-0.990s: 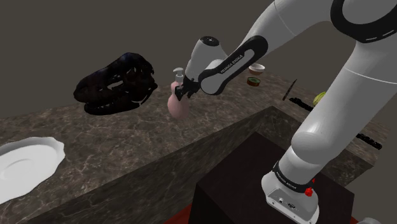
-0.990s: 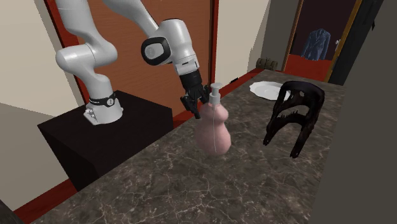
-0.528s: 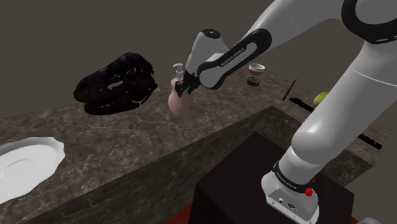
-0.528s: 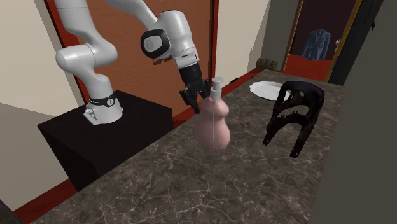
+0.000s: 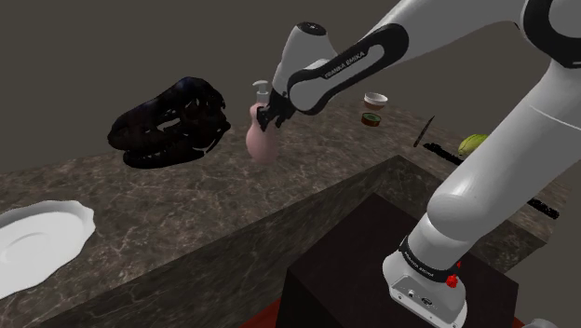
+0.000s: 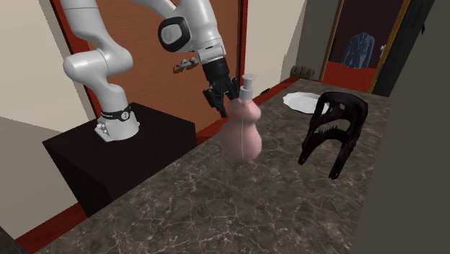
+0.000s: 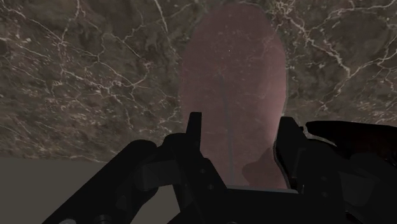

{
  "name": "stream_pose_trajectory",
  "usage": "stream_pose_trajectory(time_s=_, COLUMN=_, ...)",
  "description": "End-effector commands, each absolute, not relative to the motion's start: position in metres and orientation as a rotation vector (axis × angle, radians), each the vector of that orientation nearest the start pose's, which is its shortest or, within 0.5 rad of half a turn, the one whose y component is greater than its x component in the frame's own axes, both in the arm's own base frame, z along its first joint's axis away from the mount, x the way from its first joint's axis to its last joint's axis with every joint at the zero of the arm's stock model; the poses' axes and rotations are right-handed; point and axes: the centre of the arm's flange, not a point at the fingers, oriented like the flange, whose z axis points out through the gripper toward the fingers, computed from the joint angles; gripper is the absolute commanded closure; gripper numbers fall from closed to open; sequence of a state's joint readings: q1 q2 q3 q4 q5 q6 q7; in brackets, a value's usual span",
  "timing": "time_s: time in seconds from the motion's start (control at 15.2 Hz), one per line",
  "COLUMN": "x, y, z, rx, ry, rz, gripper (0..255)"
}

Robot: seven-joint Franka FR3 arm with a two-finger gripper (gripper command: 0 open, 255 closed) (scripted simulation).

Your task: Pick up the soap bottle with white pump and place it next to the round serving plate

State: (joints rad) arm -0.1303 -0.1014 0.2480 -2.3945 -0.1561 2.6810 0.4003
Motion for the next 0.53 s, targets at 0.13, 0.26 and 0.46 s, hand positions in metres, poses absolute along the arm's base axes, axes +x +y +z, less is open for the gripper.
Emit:
stream_pose_trajectory(time_s=0.13, x=0.51, y=0.067, z=0.419, rx=-3.087, ry=0.236, rz=-0.63, gripper=255)
stream_pose_trajectory(time_s=0.26, x=0.51, y=0.067, z=0.429, rx=-3.087, ry=0.236, rz=-0.63, gripper=255)
stream_pose_trajectory(time_s=0.46, x=0.51, y=0.067, z=0.445, rx=-3.087, ry=0.236, rz=-0.63, gripper=255)
